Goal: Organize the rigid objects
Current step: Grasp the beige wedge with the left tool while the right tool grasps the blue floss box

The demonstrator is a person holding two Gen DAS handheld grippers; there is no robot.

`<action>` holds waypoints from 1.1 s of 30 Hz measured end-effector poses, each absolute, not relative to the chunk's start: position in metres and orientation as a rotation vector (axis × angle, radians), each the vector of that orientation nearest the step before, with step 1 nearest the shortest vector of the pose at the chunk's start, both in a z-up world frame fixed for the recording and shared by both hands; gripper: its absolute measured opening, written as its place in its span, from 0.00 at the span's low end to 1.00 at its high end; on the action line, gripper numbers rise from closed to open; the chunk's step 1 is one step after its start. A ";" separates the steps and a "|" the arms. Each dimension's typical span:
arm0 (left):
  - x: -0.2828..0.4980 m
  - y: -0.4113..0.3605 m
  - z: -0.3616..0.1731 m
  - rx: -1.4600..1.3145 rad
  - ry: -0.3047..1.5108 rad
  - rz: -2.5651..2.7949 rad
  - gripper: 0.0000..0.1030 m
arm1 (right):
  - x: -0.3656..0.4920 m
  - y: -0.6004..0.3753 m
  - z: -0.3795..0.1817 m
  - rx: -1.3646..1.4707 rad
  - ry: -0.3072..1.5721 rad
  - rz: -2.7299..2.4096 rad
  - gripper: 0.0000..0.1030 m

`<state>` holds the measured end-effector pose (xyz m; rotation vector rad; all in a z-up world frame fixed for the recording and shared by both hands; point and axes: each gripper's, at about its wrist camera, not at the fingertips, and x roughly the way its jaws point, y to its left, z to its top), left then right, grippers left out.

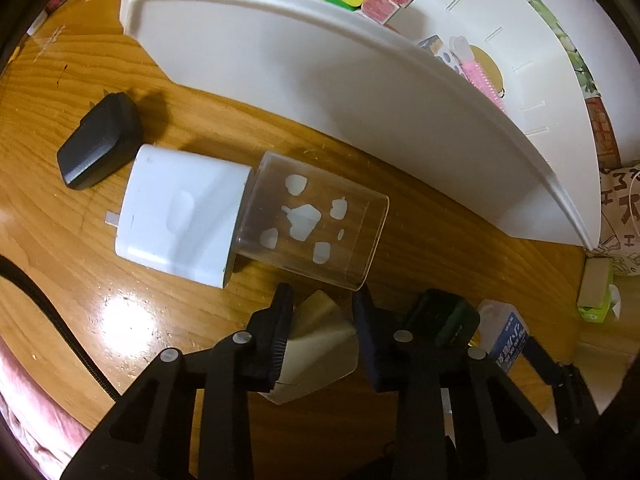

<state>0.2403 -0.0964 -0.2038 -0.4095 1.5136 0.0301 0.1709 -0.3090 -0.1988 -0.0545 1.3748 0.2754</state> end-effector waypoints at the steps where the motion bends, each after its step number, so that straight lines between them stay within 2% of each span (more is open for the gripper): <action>1: 0.240 -0.096 -0.204 -0.414 1.517 0.028 0.32 | 0.171 -0.312 -0.201 -0.034 1.388 0.274 0.79; 6: 0.235 -0.093 -0.202 -0.432 1.557 0.025 0.32 | 0.171 -0.316 -0.203 -0.035 1.404 0.266 0.79; 9: 0.241 -0.092 -0.203 -0.434 1.591 0.027 0.37 | 0.171 -0.314 -0.208 -0.045 1.432 0.267 0.79; 12: 0.241 -0.091 -0.202 -0.434 1.613 0.029 0.50 | 0.170 -0.309 -0.213 -0.053 1.461 0.274 0.79; 13: 0.240 -0.090 -0.202 -0.433 1.620 0.025 0.59 | 0.169 -0.308 -0.214 -0.058 1.466 0.278 0.79; 14: 0.241 -0.090 -0.201 -0.437 1.625 0.023 0.65 | 0.168 -0.304 -0.214 -0.061 1.468 0.279 0.75; 15: 0.242 -0.089 -0.200 -0.442 1.629 0.020 0.67 | 0.167 -0.304 -0.215 -0.062 1.470 0.283 0.69; 27: 0.221 -0.087 -0.225 -0.455 1.725 0.085 0.67 | 0.161 -0.305 -0.212 -0.071 1.476 0.280 0.68; 30: 0.219 -0.087 -0.229 -0.449 1.739 0.092 0.65 | 0.166 -0.301 -0.217 -0.073 1.486 0.268 0.67; 33: 0.216 -0.091 -0.231 -0.432 1.747 0.091 0.58 | 0.169 -0.298 -0.219 -0.077 1.491 0.256 0.67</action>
